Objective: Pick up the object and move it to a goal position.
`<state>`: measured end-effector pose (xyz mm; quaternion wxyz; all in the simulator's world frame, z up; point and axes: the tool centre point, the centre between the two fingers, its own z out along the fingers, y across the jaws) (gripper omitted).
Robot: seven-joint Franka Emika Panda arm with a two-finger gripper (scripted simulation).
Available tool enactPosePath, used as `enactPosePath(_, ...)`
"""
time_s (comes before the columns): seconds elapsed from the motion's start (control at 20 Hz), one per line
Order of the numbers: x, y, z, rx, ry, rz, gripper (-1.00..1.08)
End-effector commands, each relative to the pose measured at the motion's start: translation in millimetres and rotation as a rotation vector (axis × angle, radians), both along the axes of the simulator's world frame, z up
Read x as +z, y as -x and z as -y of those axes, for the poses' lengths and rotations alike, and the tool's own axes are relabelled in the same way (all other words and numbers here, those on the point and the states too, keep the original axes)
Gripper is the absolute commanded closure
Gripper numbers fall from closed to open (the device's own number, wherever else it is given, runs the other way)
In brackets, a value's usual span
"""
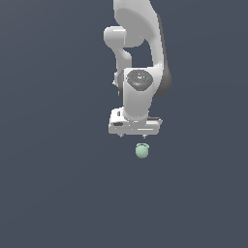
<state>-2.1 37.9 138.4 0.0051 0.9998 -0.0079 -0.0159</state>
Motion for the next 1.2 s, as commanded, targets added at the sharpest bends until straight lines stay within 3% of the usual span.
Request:
enactPosePath(0.0,-10,-5,-11,-0.030,-0.001,0.007,-0.92)
enactPosePath(0.55,-45,-22,-48,-0.135,-0.007,0.030,-0.92)
enactPosePath(1.15,-62,-22,-51,-0.144,-0.007,0.031,-0.92)
